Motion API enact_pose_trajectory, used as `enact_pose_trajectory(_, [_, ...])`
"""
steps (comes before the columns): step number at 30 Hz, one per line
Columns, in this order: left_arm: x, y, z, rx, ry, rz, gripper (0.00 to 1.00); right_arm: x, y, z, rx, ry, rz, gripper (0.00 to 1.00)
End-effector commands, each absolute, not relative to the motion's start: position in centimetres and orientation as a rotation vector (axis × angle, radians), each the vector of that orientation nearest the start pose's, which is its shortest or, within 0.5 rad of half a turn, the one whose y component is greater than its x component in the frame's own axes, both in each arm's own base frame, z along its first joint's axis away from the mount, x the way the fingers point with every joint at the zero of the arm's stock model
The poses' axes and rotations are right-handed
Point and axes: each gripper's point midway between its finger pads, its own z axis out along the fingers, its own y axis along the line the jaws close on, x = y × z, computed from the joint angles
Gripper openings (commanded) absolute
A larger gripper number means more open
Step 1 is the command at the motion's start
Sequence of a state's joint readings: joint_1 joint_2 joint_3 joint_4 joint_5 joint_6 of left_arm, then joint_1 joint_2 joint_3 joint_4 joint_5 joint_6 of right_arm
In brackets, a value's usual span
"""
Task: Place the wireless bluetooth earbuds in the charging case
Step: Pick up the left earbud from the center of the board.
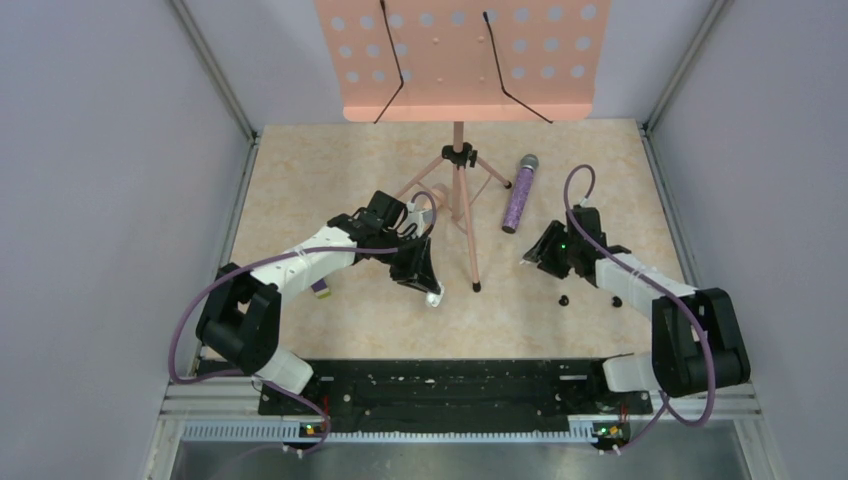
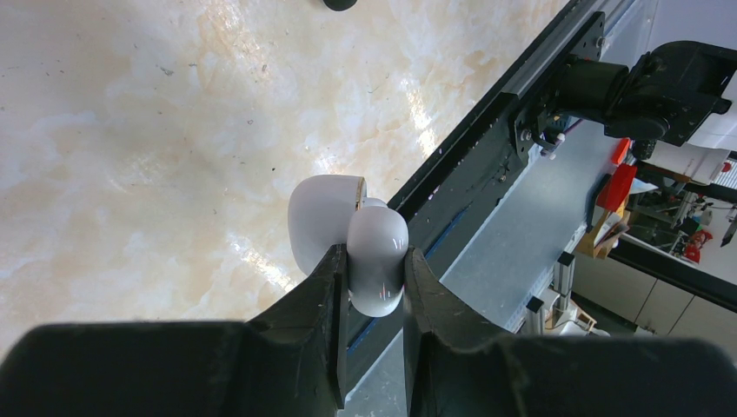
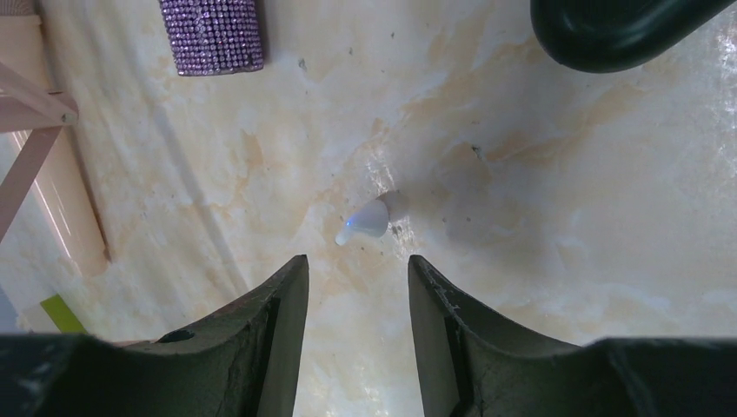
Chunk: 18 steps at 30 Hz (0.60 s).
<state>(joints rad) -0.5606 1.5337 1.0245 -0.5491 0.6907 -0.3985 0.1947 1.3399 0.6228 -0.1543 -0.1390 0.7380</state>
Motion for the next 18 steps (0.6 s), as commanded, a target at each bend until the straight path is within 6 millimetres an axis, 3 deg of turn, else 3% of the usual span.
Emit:
enact_pose_trajectory(1, [20.7, -27.8, 12.7, 0.503, 2.676, -1.231, 0.0, 32.6, 11.8, 5.9, 0.623, 2.357, 0.585, 0.45])
enact_pose_trajectory(18, [20.6, -27.8, 12.6, 0.501, 2.673, -1.237, 0.0, 33.3, 12.6, 4.1, 0.611, 2.402, 0.553, 0.43])
